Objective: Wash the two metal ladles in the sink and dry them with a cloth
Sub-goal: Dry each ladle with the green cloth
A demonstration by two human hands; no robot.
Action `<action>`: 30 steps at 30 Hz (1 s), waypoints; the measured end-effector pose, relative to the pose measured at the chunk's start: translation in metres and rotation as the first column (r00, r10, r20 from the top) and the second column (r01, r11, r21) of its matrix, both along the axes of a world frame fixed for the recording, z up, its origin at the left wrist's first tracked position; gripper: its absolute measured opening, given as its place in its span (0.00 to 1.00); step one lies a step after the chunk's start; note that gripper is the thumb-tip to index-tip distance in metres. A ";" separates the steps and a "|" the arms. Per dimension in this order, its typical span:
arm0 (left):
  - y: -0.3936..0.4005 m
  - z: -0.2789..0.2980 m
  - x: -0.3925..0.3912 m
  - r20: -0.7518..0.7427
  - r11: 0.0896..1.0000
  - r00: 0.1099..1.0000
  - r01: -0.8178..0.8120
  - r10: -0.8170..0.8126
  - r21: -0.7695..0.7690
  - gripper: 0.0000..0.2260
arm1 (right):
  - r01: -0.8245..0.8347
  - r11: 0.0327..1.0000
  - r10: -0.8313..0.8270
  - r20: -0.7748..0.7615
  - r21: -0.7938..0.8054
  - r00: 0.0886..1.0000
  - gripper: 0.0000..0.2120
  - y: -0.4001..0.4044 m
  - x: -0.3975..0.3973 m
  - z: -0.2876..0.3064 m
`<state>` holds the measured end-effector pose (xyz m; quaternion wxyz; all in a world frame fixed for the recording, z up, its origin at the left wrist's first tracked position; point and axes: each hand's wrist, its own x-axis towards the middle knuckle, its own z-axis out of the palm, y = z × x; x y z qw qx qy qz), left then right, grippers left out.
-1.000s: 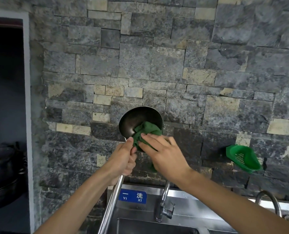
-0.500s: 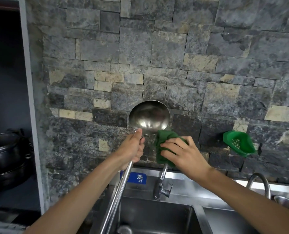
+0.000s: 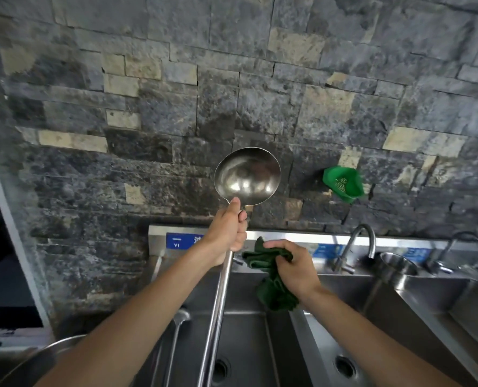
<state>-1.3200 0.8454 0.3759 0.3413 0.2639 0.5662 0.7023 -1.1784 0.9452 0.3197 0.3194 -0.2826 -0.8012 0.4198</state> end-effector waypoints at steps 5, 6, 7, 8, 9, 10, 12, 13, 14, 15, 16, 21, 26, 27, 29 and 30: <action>0.022 -0.024 0.023 0.052 1.000 0.999 0.017 -0.015 -0.024 0.21 | -0.010 0.845 -0.041 -0.083 -0.535 0.996 0.22 -0.011 0.019 -0.037; 0.028 -0.028 0.028 0.059 1.000 0.998 0.020 -0.018 -0.024 0.21 | -0.023 0.813 -0.044 -0.100 -0.582 0.994 0.21 -0.009 0.022 -0.041; 0.036 -0.031 0.033 0.060 0.999 0.998 0.026 -0.024 -0.025 0.21 | -0.042 0.784 -0.039 -0.116 -0.620 0.992 0.20 -0.006 0.025 -0.043; 0.044 -0.034 0.037 0.060 0.999 0.998 0.029 -0.028 -0.023 0.21 | -0.068 0.755 -0.024 -0.131 -0.653 0.991 0.18 -0.005 0.029 -0.042; 0.050 -0.036 0.041 0.060 0.999 0.998 0.028 -0.026 -0.024 0.21 | -0.092 0.729 0.003 -0.131 -0.678 0.991 0.15 -0.003 0.031 -0.043; 0.062 -0.037 0.049 0.069 0.999 0.997 0.028 -0.026 -0.029 0.21 | -0.122 0.698 0.046 -0.126 -0.705 0.991 0.13 0.003 0.038 -0.044; 0.078 -0.038 0.059 0.082 0.999 0.996 0.028 -0.026 -0.019 0.22 | -0.181 0.648 0.139 -0.118 -0.740 0.983 0.14 0.009 0.047 -0.041; 0.090 -0.039 0.065 0.085 1.000 0.996 0.027 -0.026 -0.011 0.22 | -0.205 0.619 0.171 -0.124 -0.758 0.977 0.17 0.018 0.053 -0.041; 0.103 -0.041 0.071 0.088 1.000 0.996 0.025 -0.023 -0.013 0.22 | -0.224 0.583 0.193 -0.135 -0.781 0.972 0.21 0.028 0.060 -0.042; 0.115 -0.043 0.077 0.095 1.000 0.995 0.020 -0.018 -0.018 0.22 | -0.245 0.567 0.216 -0.145 -0.786 0.966 0.24 0.039 0.067 -0.043; 0.127 -0.046 0.082 0.107 1.000 0.994 0.013 -0.010 -0.026 0.22 | -0.262 0.563 0.239 -0.149 -0.784 0.960 0.25 0.049 0.075 -0.043; 0.190 -0.072 0.112 0.153 0.995 0.987 -0.033 0.047 -0.091 0.22 | -0.259 0.699 0.255 -0.106 -0.666 0.961 0.11 0.097 0.119 -0.050; 0.236 -0.108 0.145 0.235 0.989 0.972 0.013 0.023 -0.150 0.21 | -0.154 0.727 0.197 -0.012 -0.669 0.980 0.08 0.138 0.153 -0.079; 0.244 -0.119 0.150 0.200 0.980 0.980 0.034 0.005 -0.196 0.21 | -0.132 0.729 0.187 0.011 -0.672 0.982 0.08 0.146 0.159 -0.089; 0.252 -0.143 0.159 0.075 0.941 0.996 0.075 -0.053 -0.331 0.21 | -0.078 0.739 0.167 0.070 -0.669 0.984 0.08 0.156 0.170 -0.106; 0.253 -0.156 0.165 0.012 0.911 0.995 0.092 -0.095 -0.401 0.20 | -0.052 0.745 0.160 0.102 -0.665 0.982 0.08 0.161 0.176 -0.116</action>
